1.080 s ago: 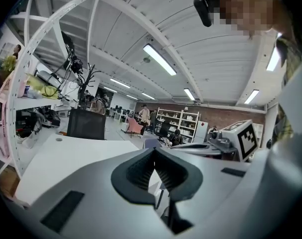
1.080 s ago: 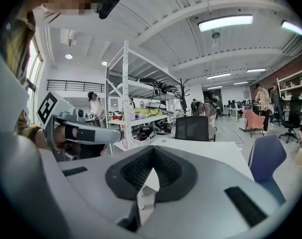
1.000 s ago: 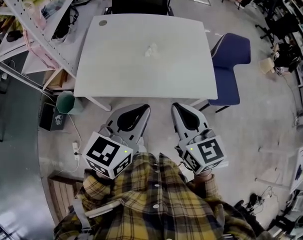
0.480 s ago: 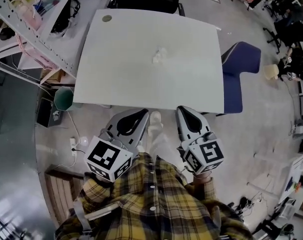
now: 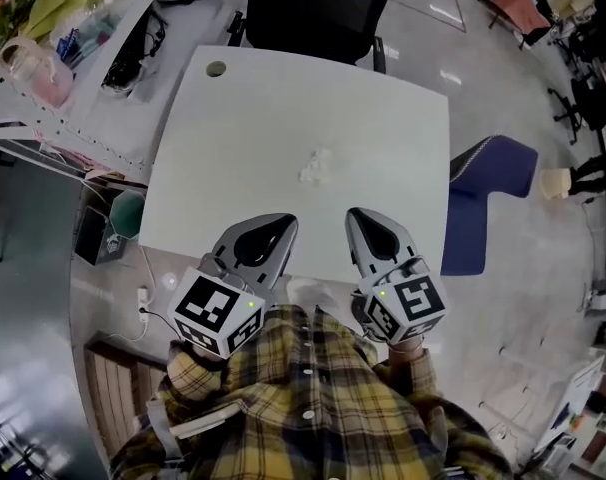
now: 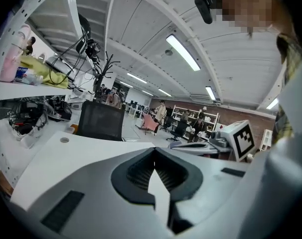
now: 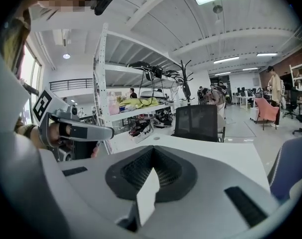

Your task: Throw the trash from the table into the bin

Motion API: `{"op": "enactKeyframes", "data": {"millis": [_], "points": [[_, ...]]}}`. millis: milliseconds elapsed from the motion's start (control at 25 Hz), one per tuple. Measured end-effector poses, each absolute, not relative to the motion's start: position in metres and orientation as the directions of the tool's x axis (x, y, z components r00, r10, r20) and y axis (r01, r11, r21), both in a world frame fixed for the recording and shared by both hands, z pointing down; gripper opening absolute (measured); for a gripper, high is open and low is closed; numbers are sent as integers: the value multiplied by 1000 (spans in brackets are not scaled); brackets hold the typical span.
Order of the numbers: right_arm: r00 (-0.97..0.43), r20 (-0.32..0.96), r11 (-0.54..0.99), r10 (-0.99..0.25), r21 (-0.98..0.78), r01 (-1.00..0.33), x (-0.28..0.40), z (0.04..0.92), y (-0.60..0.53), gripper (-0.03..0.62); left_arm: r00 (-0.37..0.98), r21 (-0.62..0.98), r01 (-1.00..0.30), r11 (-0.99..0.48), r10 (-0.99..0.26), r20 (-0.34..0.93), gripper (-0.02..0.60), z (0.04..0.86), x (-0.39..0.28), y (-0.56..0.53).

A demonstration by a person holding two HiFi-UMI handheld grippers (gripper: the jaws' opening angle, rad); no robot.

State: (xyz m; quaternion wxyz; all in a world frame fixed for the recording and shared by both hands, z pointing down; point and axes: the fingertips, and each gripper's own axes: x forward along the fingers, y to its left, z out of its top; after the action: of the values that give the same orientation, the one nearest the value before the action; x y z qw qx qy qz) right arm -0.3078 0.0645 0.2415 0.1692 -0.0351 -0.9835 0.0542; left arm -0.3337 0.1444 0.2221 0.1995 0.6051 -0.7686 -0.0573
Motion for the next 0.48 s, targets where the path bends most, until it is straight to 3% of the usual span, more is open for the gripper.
{"op": "enactKeyframes", "data": {"millis": [480], "points": [[-918, 364, 986, 159, -107, 128, -371, 247, 3, -2, -263, 328, -880, 343, -928, 264, 9, 225, -393, 87]]}}
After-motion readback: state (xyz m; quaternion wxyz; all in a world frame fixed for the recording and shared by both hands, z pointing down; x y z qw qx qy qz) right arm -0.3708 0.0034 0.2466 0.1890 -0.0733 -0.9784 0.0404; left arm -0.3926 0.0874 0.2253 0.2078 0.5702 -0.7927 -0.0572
